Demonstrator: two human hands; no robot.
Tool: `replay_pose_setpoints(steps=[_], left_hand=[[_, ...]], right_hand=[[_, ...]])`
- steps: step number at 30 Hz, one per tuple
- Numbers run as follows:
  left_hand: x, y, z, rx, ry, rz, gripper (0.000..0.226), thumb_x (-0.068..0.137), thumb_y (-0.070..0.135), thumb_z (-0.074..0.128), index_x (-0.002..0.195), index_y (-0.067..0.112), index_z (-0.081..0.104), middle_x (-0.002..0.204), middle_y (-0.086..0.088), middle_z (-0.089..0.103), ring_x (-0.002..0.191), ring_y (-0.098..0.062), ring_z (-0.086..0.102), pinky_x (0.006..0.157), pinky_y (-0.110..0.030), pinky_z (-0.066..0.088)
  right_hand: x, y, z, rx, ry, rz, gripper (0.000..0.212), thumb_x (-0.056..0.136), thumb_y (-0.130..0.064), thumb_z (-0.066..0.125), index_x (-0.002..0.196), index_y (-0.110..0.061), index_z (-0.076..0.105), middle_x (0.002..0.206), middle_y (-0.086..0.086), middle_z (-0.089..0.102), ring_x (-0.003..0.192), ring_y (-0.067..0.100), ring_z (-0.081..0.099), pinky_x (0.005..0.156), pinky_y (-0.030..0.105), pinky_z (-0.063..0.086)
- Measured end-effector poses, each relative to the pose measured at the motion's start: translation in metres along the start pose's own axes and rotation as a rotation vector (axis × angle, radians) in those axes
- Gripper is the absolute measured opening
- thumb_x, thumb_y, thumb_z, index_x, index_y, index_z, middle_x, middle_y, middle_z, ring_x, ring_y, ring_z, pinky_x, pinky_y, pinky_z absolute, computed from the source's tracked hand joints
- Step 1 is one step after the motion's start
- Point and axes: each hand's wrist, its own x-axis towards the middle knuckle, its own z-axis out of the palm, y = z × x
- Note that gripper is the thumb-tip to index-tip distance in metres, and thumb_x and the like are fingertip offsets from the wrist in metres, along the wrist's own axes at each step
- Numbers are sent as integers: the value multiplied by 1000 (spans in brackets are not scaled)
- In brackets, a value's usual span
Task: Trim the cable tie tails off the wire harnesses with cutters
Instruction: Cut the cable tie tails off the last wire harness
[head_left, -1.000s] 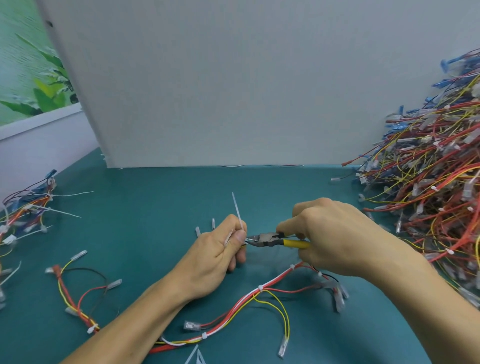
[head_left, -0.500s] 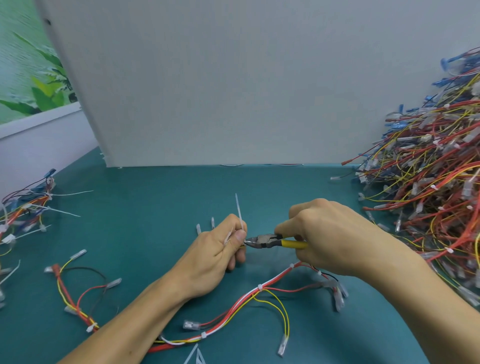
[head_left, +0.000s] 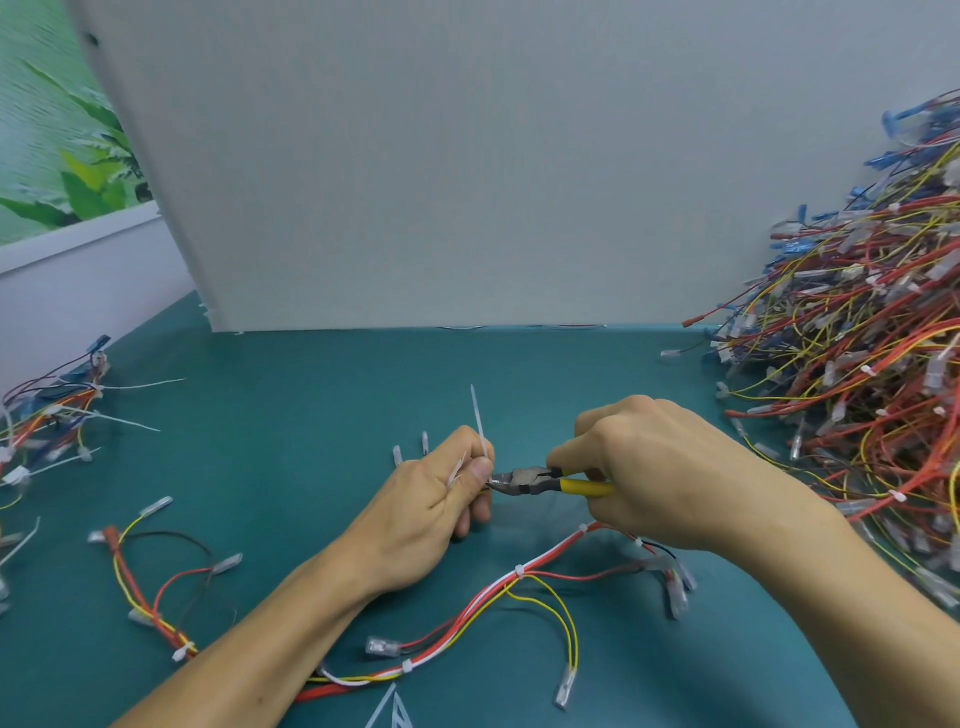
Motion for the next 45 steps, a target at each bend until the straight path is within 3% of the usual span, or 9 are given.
replay_pose_setpoints(steps=[12,17,21,25,29,33,38,42,45], left_hand=[[0,-4,1,39,19,-1,19,95,48,33,83,36,43,68,0,63,62,-10,56,69,-23,46],[0,6,-5,-55,119,-32,25,99,33,41,90,16,55,83,7,69,81,-11,67,82,-30,51],[-4,39,-29,115,244,58,22,89,25,39,74,16,52,66,5,61,56,-6,55,57,-20,44],[-18,85,-32,422,-157,87,18,81,29,37,66,20,37,51,4,38,50,-13,30,48,-28,29],[-33,106,-6,637,-452,-29,26,81,38,36,67,16,39,56,1,40,51,-17,32,50,-33,33],[-43,108,7,771,-559,-69,37,83,48,50,69,14,43,61,1,46,58,-20,43,51,-33,39],[-53,111,2,696,-605,-94,42,62,73,61,69,34,47,67,7,51,64,-14,50,57,-35,48],[-57,116,-10,531,-505,-48,32,70,68,65,89,43,58,90,20,57,87,2,52,81,-25,47],[-67,111,-34,410,-257,-14,10,86,46,64,82,37,63,83,18,62,80,1,57,75,-18,45]], right_hand=[[1,0,9,18,-45,36,14,74,-20,56,68,-17,43,67,4,50,69,32,49,50,30,33],[-2,-2,5,38,-77,119,21,77,-17,55,61,-19,40,62,2,38,56,24,38,46,28,23],[-5,14,-5,112,-87,262,7,85,-22,52,87,-20,59,79,6,51,80,35,53,60,32,41],[-12,25,-17,198,-44,311,9,88,-27,53,82,-21,56,86,12,59,84,35,52,67,37,45],[-21,24,-25,240,-62,313,15,86,-29,56,74,-21,54,80,8,58,79,31,53,60,34,40],[-29,16,-23,230,-160,330,10,85,-27,56,86,-18,60,85,9,61,82,33,59,63,34,46],[-39,12,-7,264,-229,372,9,90,-25,48,84,-20,44,85,6,50,82,32,51,59,34,36],[-44,8,7,300,-133,486,22,88,-34,52,75,-22,38,77,0,44,81,31,49,61,35,34],[-43,4,12,387,43,682,19,84,-42,56,80,-24,51,78,0,47,83,31,51,67,34,38]])
